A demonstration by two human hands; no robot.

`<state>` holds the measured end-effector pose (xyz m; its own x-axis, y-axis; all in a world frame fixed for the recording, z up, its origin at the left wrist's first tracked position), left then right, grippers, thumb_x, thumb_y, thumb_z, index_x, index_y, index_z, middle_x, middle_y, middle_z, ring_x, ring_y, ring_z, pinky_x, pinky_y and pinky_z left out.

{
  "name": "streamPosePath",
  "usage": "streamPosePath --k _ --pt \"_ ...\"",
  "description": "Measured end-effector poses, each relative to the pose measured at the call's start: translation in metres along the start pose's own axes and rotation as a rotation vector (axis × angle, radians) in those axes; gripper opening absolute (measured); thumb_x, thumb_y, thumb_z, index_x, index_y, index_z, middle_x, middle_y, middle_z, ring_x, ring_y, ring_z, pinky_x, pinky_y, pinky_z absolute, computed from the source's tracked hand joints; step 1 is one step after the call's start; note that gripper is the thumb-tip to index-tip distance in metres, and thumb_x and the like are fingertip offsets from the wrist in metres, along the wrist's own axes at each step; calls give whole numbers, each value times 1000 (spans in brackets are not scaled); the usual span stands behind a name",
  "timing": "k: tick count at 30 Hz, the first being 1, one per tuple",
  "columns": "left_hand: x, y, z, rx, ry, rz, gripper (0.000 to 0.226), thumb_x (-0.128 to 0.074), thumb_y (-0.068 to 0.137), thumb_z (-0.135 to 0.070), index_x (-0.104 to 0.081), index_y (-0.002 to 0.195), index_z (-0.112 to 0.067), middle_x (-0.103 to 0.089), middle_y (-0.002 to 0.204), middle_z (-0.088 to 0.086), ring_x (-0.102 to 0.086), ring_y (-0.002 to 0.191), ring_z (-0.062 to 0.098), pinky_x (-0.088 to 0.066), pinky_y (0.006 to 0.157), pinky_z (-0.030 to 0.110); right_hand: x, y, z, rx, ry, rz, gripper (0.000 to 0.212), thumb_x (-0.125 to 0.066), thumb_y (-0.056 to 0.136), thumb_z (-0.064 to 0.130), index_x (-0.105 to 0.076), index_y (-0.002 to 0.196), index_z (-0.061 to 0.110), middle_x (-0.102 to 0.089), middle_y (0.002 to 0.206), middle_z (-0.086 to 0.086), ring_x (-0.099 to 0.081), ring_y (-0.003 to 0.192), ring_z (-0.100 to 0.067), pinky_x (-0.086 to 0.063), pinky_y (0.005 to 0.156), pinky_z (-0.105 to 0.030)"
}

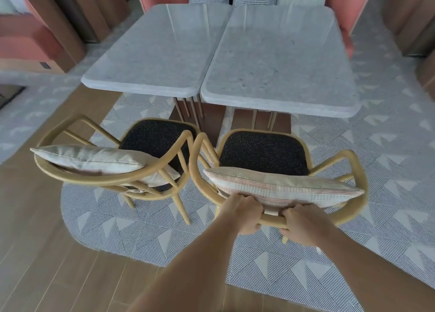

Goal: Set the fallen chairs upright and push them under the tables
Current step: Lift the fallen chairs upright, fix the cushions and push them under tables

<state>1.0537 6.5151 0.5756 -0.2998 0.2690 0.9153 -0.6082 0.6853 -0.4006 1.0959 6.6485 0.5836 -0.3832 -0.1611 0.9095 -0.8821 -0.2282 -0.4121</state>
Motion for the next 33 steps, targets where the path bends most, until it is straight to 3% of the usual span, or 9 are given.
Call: streamPosePath --k 6,10,13,17,21,24,27,31,33 --pt "4 -3 3 -13 -39 -59 31 -63 96 -47 -74 110 -21 -75 102 0 -72 97 24 -56 86 38 0 0 -3 11 -3 -87 44 -45 98 58 -74 108 27 -77 87 7 -75 78 -17 -56 70 -31" --pt "32 -33 16 45 -592 -184 51 -57 90 -70 -69 120 -32 -68 117 -16 -64 107 7 -57 97 40 11 -26 -9 -21 374 -142 74 -38 86 85 -67 126 30 -76 109 9 -73 91 -10 -57 77 -28" --pt "97 -71 36 93 -1038 -563 54 -53 90 -72 -70 124 -32 -68 124 -27 -64 115 -5 -54 107 42 64 -78 -43 -214 1111 -530 56 -60 89 75 -69 123 31 -74 121 5 -69 104 3 -56 101 -30" --pt "220 -124 28 -112 -1374 -979 56 -49 96 -77 -66 132 -37 -66 137 -10 -63 129 15 -50 111 40 182 -166 -79 -240 1422 -1046 31 -61 101 54 -67 121 31 -72 127 -4 -68 117 -1 -52 107 -25" --pt "349 -147 -41 -511 -1503 -1040 61 -50 94 -78 -58 140 -38 -61 146 3 -56 138 29 -43 116 44 298 -297 -105 -55 1252 -1421 50 -55 100 52 -62 134 17 -65 139 -5 -61 135 -18 -46 113 -27" --pt "424 -143 -101 -640 -1525 -997 67 -58 91 -76 -54 138 -28 -66 139 -3 -61 132 20 -40 121 47 327 -384 -125 -68 972 -1490 83 -45 102 68 -55 144 -4 -59 148 -12 -53 143 -23 -40 121 -47" --pt "465 -146 -175 -806 -1411 -978 88 -58 73 -93 -55 137 -33 -61 142 -1 -56 135 25 -40 118 43 322 -459 -151 -83 899 -1560 92 -43 101 72 -46 149 -6 -50 156 -20 -45 150 -30 -34 124 -56" --pt "506 -134 -279 -923 -1363 -893 49 -55 93 -73 -63 132 -45 -71 134 -11 -61 132 17 -42 118 44 303 -546 -188 -82 838 -1670 96 -44 101 72 -39 153 -8 -45 160 -22 -41 153 -33 -33 125 -58" --pt "515 -124 -333 -964 -1341 -878 52 -52 94 -76 -62 134 -44 -70 136 -10 -61 134 18 -40 121 46 284 -586 -213 -103 815 -1712 96 -44 101 72 -39 154 -8 -45 160 -22 -40 153 -34 -32 124 -60"
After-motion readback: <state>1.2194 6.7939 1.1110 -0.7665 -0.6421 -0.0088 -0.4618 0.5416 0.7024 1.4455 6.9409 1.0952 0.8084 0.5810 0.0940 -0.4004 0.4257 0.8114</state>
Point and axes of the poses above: each hand's wrist, its own y-axis towards the middle knuckle, its own x-axis out of the back of the hand, z = x × y, the point moved 6 cm from there along y, towards the middle knuckle
